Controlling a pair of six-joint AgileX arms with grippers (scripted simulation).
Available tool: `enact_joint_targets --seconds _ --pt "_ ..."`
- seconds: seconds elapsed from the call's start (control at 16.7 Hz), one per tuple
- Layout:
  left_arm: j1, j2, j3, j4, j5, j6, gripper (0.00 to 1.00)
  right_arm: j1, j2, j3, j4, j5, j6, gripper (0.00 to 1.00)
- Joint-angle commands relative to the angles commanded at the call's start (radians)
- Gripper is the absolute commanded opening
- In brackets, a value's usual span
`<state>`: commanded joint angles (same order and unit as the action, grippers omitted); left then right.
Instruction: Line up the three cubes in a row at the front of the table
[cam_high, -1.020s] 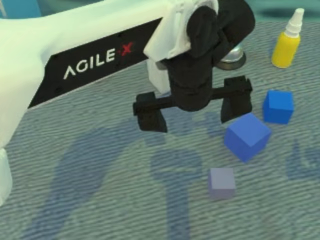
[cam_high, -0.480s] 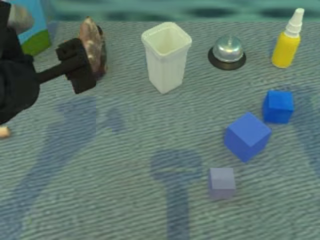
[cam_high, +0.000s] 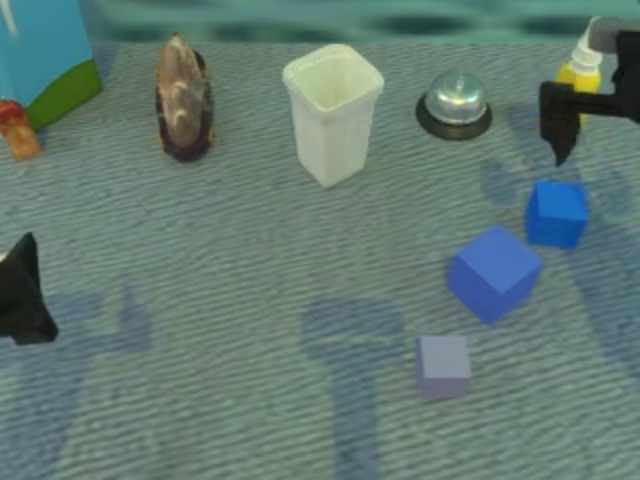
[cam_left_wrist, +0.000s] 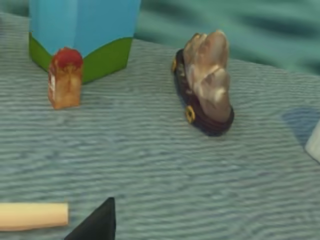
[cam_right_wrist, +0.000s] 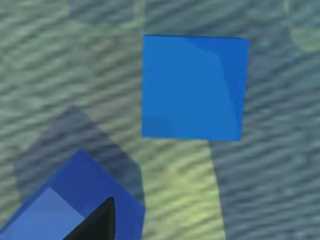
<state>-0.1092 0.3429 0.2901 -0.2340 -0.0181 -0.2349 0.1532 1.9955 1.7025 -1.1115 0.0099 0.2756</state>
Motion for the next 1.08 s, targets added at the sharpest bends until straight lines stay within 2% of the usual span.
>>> enact_joint_targets --seconds 0.24,0.42,0.84,1.08 --pt "0.092 -0.234 -0.206 0.16 0.012 0.16 1.0 0.018 0.224 0.232 -0.124 -0.003 0.037 1.0" --pt "0.125 -0.331 -0.281 0.226 0.017 0.227 1.0 0.025 0.31 0.318 -0.169 -0.005 0.051 1.0" --pt "0.129 -0.343 -0.29 0.234 0.018 0.235 1.0 0.021 0.323 0.326 -0.17 -0.006 0.052 1.0" --pt "0.129 -0.343 -0.29 0.234 0.018 0.235 1.0 0.025 0.349 0.246 -0.063 -0.005 0.051 1.0"
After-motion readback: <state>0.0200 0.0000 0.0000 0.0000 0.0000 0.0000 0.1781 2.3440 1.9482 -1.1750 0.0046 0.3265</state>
